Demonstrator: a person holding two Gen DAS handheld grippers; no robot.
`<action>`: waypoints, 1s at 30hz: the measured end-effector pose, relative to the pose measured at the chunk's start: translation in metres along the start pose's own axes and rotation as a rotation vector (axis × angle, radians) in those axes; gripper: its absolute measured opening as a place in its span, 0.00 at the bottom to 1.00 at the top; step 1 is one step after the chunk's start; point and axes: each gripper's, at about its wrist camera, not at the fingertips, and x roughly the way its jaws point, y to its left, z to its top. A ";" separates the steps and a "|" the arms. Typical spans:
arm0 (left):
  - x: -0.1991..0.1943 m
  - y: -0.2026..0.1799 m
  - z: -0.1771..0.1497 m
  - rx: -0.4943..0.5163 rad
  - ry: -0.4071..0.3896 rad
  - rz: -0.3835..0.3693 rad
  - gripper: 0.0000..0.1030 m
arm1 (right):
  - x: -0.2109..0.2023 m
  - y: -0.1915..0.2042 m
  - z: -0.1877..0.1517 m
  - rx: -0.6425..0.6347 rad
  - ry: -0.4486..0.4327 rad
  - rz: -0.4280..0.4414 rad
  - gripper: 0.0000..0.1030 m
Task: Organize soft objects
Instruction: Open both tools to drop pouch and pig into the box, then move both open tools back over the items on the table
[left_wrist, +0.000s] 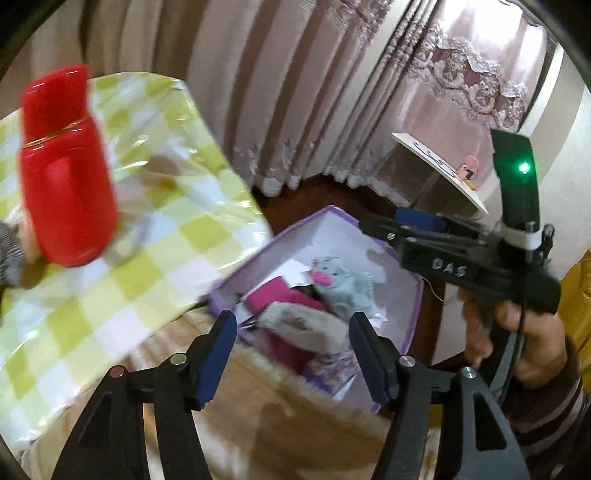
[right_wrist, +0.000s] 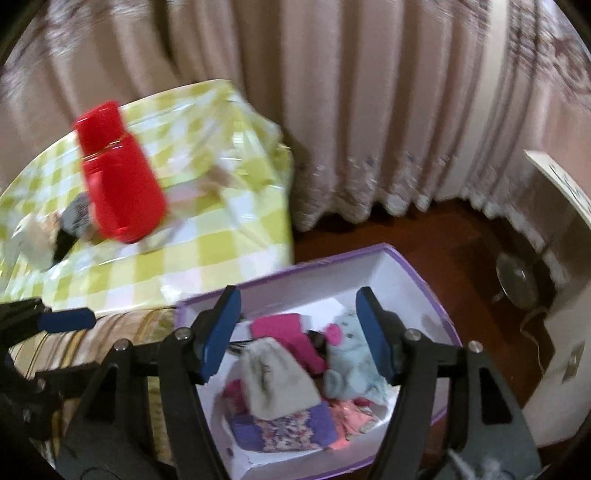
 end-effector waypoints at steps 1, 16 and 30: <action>-0.006 0.005 -0.003 -0.006 -0.008 0.012 0.62 | -0.002 0.010 0.002 -0.026 -0.007 0.020 0.66; -0.108 0.112 -0.058 -0.207 -0.119 0.137 0.62 | -0.009 0.182 0.028 -0.450 -0.055 0.253 0.66; -0.160 0.178 -0.094 -0.386 -0.200 0.189 0.62 | 0.030 0.305 0.033 -0.812 -0.069 0.296 0.66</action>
